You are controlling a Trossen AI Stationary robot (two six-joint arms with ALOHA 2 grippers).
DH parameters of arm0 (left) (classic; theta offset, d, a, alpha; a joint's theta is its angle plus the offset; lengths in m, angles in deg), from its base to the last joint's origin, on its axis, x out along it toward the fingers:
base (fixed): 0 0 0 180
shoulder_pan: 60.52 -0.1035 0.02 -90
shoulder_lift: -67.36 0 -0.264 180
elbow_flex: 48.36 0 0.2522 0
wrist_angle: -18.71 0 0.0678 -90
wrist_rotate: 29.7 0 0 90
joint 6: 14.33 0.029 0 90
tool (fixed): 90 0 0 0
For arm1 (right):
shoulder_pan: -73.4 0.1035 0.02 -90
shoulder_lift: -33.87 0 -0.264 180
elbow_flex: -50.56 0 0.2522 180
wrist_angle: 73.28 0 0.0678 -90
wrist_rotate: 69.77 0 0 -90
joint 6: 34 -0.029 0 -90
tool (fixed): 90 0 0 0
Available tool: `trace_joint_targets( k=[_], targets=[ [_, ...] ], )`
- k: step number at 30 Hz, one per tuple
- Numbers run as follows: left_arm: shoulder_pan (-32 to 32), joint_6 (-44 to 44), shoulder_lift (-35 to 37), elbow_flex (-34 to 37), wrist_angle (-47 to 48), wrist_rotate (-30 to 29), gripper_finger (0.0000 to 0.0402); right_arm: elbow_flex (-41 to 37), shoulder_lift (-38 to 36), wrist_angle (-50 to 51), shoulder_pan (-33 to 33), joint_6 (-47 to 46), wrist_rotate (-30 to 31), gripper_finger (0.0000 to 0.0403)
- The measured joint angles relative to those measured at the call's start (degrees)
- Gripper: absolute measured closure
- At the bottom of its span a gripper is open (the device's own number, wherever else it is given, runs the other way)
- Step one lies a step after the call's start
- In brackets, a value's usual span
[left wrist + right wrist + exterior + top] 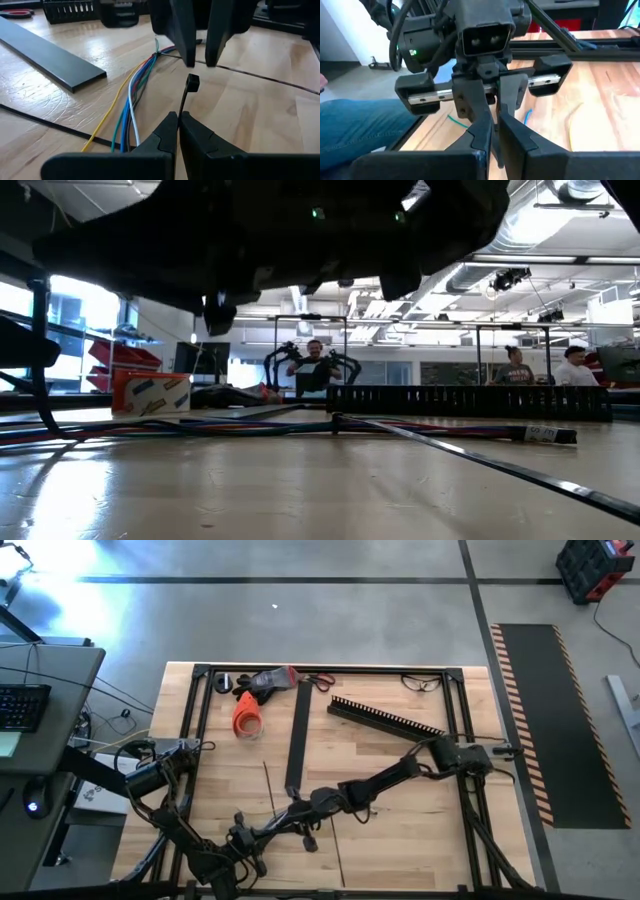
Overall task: Ziptie cables
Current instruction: Wrap the black zip tie on the cables
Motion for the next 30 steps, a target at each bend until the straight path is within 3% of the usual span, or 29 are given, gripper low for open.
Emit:
trace_joint_targets(
  k=[7,13,19,30],
  targets=[
    [-0.3,0.1,0.0,0.0,0.0,1.7,0.0402,0.1,0.5,-2.8,0.2,0.1,-0.3,0.0384],
    [-0.2,0.5,0.0,0.0,-0.1,1.3,0.0402,4.0,1.6,5.3,0.4,1.9,-0.3,0.0384],
    [-0.2,1.5,0.0,0.0,-0.3,1.2,0.0402,6.4,3.4,6.7,0.8,3.7,1.3,0.0384],
    [-0.1,1.6,0.0,0.0,-0.2,-1.1,0.0402,6.5,0.5,6.1,0.2,3.3,2.9,0.0384]
  ],
)
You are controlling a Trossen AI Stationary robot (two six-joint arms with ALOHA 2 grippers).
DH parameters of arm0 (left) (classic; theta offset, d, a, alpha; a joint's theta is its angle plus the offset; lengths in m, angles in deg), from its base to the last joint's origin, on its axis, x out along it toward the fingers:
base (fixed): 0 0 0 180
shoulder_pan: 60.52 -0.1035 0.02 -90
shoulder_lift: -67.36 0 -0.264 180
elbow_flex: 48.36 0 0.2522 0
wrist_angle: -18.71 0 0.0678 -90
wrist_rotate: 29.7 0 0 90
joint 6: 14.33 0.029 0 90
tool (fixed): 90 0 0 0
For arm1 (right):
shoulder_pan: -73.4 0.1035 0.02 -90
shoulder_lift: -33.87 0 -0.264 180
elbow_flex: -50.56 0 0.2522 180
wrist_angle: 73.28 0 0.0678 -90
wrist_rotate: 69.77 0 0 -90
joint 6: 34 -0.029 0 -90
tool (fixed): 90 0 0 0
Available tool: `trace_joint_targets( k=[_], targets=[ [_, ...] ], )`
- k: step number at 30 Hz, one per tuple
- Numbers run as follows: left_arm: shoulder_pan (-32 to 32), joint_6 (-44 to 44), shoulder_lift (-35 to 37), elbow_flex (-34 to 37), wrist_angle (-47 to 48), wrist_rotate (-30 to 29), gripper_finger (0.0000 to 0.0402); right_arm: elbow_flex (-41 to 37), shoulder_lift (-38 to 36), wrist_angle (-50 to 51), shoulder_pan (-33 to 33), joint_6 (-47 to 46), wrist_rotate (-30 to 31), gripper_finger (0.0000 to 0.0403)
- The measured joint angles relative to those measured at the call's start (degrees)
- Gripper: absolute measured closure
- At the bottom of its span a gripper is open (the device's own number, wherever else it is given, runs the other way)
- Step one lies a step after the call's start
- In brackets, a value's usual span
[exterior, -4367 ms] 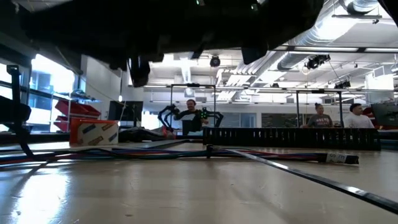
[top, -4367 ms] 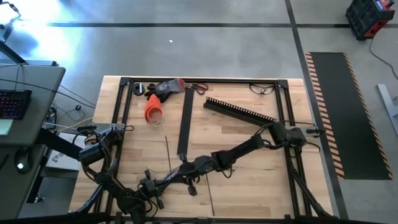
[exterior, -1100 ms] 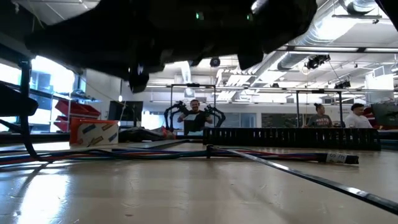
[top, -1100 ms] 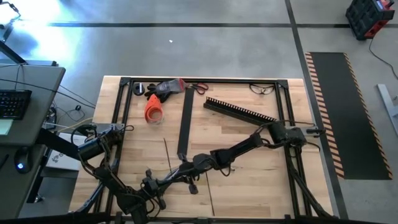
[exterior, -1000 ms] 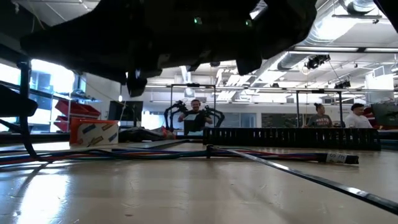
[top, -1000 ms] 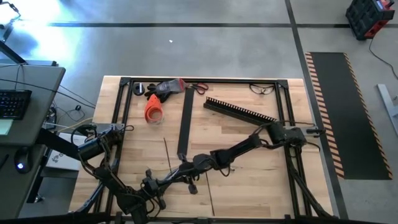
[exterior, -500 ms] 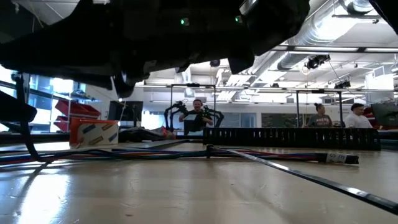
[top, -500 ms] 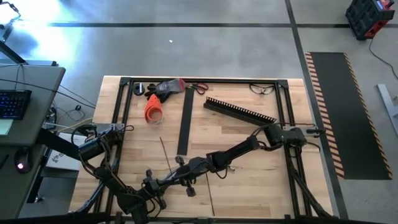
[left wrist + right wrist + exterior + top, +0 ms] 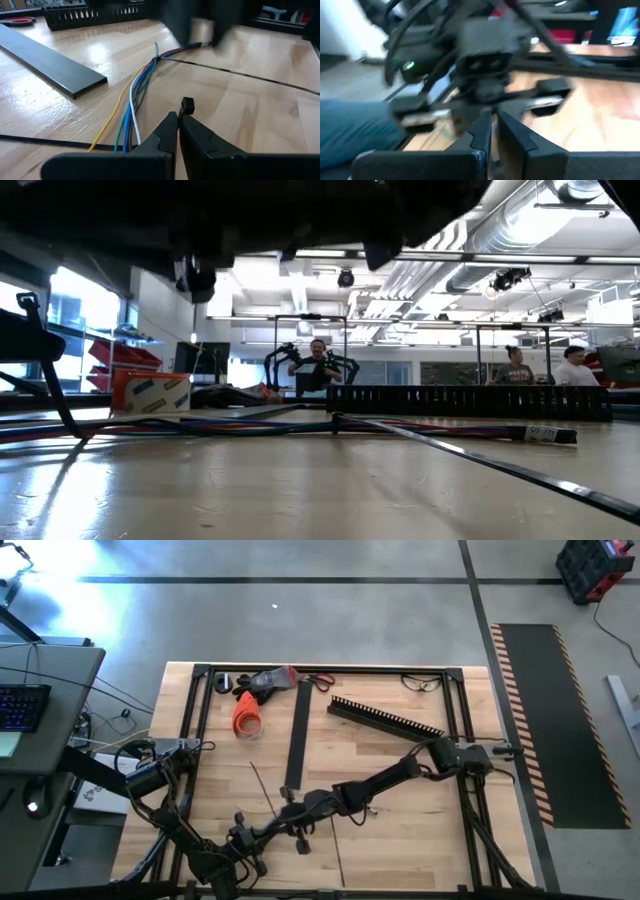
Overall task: Ziptie cables
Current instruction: Wrap the black zip tie on the cables
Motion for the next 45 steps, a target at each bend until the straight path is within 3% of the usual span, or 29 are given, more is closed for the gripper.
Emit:
trace_joint_targets(
  k=[5,9,16,23,26,30,38,45],
  targets=[
    [0.0,0.1,0.0,0.0,-0.1,2.3,0.0402,0.0,-1.4,3.2,-2.9,-5.5,8.7,0.0381],
    [0.0,1.0,0.0,0.0,-0.4,4.5,0.0402,0.0,0.6,3.8,-9.3,-11.5,2.1,0.0356],
    [0.1,3.9,0.0,0.0,-1.7,10.1,0.0402,4.4,6.2,6.3,-15.7,-13.6,-5.7,0.0248],
    [0.1,4.0,0.0,0.0,-2.9,10.7,0.0402,10.0,6.6,15.8,-19.5,-7.5,-1.0,0.0155],
    [0.1,4.0,0.0,0.0,-2.9,10.8,0.0402,11.1,6.5,18.5,-20.7,-7.2,-2.8,0.0149],
    [0.1,4.0,0.0,0.0,-3.1,10.8,0.0402,11.1,8.7,19.7,-21.6,-7.8,-10.7,0.0154],
    [0.1,4.0,0.0,0.0,-3.1,10.5,0.0402,11.3,11.2,18.7,-21.6,-7.1,-8.1,0.0158],
    [0.1,4.4,0.0,0.0,-3.1,11.2,0.0402,11.1,7.7,20.5,-21.6,-3.4,-6.3,0.0158]
  ],
)
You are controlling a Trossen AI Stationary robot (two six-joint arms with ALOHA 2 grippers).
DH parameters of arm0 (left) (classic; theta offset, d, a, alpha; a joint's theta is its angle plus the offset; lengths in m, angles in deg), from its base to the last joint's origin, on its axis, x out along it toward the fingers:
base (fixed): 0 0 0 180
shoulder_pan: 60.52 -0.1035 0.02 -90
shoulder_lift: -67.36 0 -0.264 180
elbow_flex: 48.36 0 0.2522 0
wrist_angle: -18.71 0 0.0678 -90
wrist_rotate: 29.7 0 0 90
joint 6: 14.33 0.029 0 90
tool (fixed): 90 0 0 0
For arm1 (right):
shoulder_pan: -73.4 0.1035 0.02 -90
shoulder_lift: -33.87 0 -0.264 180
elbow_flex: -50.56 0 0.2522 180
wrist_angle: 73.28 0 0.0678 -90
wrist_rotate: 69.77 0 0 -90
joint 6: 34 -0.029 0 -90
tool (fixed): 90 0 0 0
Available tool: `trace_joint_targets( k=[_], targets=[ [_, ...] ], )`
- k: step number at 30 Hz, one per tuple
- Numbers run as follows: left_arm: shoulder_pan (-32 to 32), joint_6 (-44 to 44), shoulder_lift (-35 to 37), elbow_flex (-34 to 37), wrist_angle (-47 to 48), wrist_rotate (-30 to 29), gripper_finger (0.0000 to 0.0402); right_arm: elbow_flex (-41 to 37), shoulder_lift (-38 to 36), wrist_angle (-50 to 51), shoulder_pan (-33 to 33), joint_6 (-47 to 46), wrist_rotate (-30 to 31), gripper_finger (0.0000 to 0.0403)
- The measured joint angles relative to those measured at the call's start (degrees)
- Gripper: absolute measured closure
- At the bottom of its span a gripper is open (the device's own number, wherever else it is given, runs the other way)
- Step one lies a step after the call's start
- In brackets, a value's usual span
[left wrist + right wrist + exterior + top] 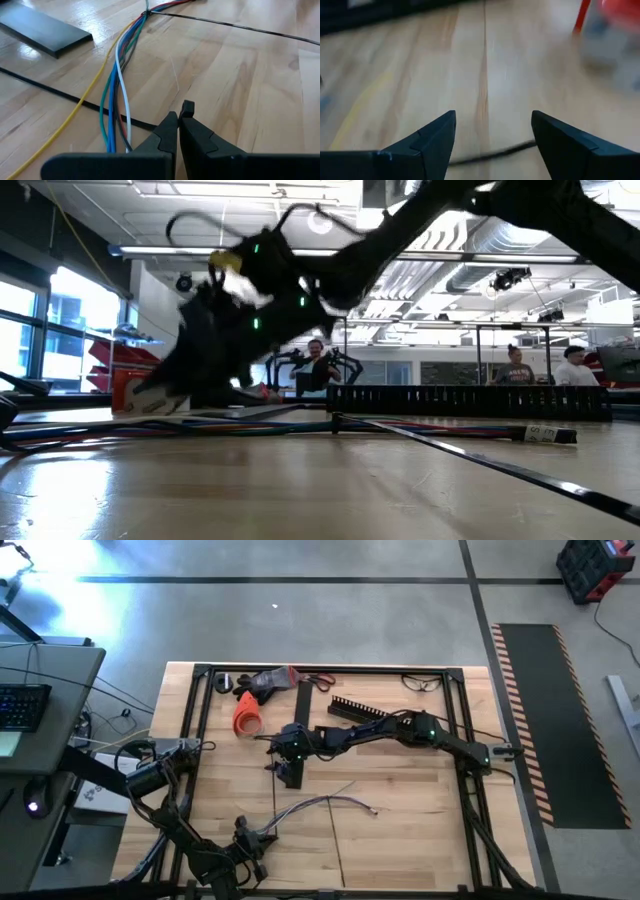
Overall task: Ziptie cables
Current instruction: Wrap the black zip tie on the cables
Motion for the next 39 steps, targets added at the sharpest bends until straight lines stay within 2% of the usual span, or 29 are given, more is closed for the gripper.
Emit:
trace_joint_targets(
  k=[6,10,19,23,29,33,37,39],
  targets=[
    [0.0,0.0,0.0,0.0,0.0,0.0,0.0402,0.2,0.1,1.1,-0.8,-1.9,1.6,0.0158],
    [0.0,0.0,0.0,0.0,0.0,-0.1,0.0402,0.2,1.9,0.8,-1.4,-5.4,-4.2,0.0158],
    [0.0,0.0,0.0,0.0,0.0,0.0,0.0402,0.4,2.4,2.0,-0.9,-3.8,-13.1,0.0177],
    [0.0,0.0,0.0,0.0,-0.1,0.0,0.0402,0.1,2.6,2.4,0.1,-3.5,-14.8,0.0205],
    [-0.1,0.0,0.0,0.0,0.1,-0.5,0.0402,0.2,2.7,2.1,2.0,-3.5,-8.2,0.0256],
    [-0.2,0.0,0.0,0.0,0.1,-0.6,0.0402,0.1,2.7,1.7,3.0,-2.7,-4.7,0.0312],
    [-0.2,0.0,0.0,0.0,0.1,-0.6,0.0402,0.1,2.8,1.1,3.4,-3.3,-3.1,0.0375],
    [-0.2,0.0,0.0,0.0,0.1,-0.3,0.0402,0.1,2.8,1.1,3.4,-4.4,-3.1,0.0394]
  ],
)
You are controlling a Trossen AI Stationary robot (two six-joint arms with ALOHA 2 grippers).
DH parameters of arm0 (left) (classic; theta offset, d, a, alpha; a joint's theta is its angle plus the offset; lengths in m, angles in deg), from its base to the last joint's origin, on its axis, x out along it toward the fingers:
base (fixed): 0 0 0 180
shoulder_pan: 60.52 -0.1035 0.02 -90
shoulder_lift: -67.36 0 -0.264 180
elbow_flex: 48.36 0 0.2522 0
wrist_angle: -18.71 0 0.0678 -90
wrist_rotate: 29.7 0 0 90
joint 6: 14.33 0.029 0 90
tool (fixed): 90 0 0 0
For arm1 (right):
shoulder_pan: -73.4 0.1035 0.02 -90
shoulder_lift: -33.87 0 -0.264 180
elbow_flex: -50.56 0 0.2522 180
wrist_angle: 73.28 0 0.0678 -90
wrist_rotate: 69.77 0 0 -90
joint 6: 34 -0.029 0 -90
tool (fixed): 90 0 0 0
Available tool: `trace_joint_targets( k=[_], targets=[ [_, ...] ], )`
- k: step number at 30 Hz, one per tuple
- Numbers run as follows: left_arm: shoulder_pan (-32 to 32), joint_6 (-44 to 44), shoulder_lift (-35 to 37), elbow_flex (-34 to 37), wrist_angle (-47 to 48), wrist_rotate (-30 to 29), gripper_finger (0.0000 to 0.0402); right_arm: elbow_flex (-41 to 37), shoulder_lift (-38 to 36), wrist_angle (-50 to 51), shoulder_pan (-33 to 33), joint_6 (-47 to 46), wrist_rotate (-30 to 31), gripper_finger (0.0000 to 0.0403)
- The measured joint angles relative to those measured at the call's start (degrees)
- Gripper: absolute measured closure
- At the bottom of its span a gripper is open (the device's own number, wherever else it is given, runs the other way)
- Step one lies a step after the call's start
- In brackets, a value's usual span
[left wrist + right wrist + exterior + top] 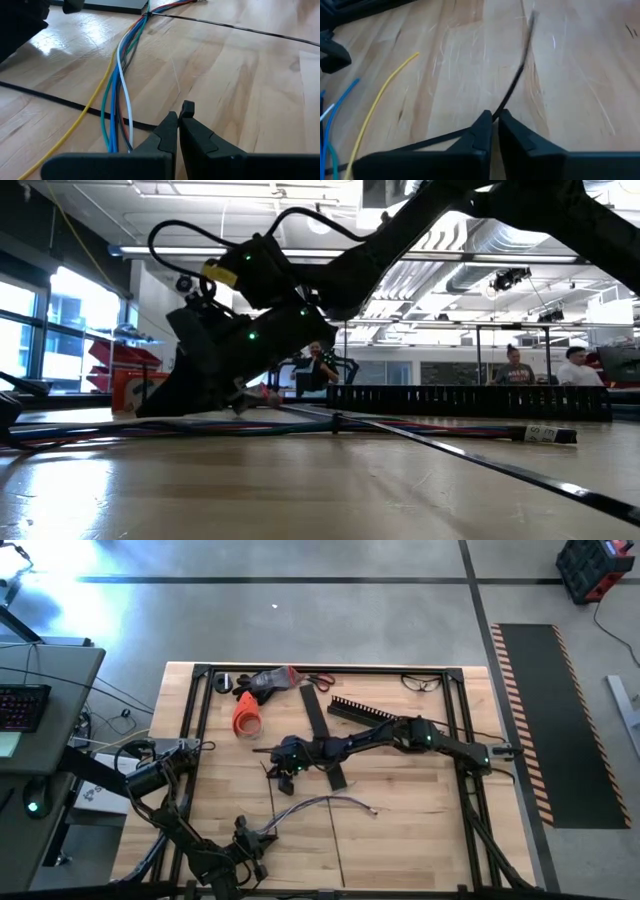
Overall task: Ziptie cables
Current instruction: Wrap the black zip tie on the cables
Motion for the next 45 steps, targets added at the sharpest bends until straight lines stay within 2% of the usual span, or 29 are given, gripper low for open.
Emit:
trace_joint_targets(
  k=[2,4,7,14,16,19,22,25,32,33,45],
  targets=[
    [0.0,0.0,0.0,0.0,0.0,0.0,0.0402,0.0,0.0,-0.1,-0.3,-0.9,-0.8,0.0397],
    [0.0,0.0,0.0,0.0,0.0,-0.1,0.0402,0.0,0.0,-0.1,-0.8,-0.8,-2.4,0.0382],
    [-0.1,0.0,0.0,0.0,0.0,-0.1,0.0402,0.0,0.0,-0.5,-1.2,-1.0,-3.5,0.0332],
    [-0.1,0.0,0.0,0.0,0.1,-0.1,0.0402,0.0,0.1,-1.8,-0.4,-2.6,0.8,0.0204],
    [-0.1,0.0,0.0,0.0,0.1,-0.1,0.0402,0.0,0.4,-2.9,-0.3,-3.9,1.8,0.0182],
    [-0.2,0.6,0.0,0.0,0.2,-0.1,0.0402,0.1,1.4,-5.3,-0.3,-4.1,3.5,0.0172],
    [-0.3,1.0,0.0,0.0,0.2,0.3,0.0402,0.1,1.9,-5.8,-0.6,-3.6,3.5,0.0184],
    [-0.3,1.1,0.0,0.0,0.2,0.3,0.0402,0.2,1.9,-5.2,-0.4,-2.1,4.1,0.0220],
    [-0.3,1.0,0.2,0.0,1.7,-0.4,0.0402,0.1,2.0,-5.2,0.4,0.4,8.3,0.0378],
    [-0.3,1.0,0.5,0.0,2.2,-1.1,0.0402,0.1,2.0,-5.2,0.6,1.1,8.4,0.0390],
    [0.3,-7.3,4.3,0.0,13.7,-6.2,0.0402,-0.2,-0.8,-4.9,5.0,14.9,13.0,0.0403]
  ],
)
